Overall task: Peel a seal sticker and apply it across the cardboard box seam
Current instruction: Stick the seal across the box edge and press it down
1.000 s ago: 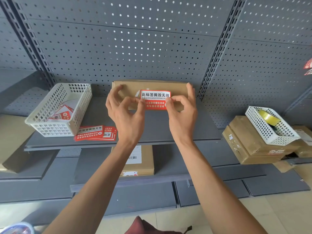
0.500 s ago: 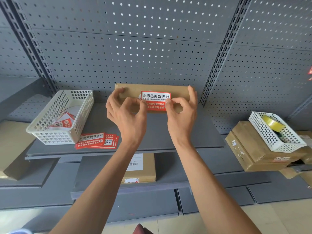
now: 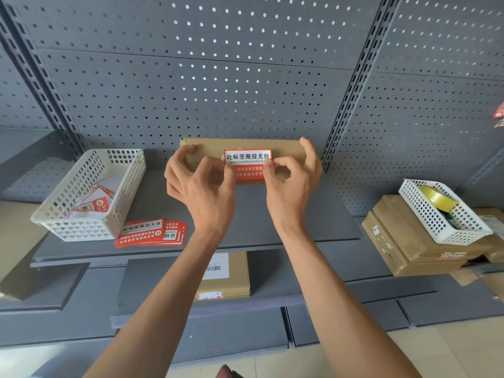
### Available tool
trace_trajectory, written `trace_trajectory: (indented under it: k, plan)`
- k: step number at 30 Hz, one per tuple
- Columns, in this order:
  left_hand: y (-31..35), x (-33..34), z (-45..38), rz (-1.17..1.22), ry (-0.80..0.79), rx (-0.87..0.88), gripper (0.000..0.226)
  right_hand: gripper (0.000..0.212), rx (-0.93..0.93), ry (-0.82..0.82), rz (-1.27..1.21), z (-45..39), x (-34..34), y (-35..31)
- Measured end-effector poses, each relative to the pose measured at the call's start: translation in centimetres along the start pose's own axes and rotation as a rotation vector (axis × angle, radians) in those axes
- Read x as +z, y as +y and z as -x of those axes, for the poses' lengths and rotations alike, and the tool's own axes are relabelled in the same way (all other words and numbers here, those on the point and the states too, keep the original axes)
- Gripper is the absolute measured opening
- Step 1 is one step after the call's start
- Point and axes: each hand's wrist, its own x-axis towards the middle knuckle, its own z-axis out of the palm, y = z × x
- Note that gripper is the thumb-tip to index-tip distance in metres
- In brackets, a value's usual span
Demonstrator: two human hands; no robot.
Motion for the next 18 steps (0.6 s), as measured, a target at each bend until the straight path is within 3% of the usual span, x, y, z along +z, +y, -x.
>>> trace_trajectory:
  k: [18]
  plan:
    - [-0.20, 0.79, -0.02, -0.085, 0.029, 0.036, 0.023, 0.016, -0.018, 0.014, 0.060, -0.20, 0.27, 0.29]
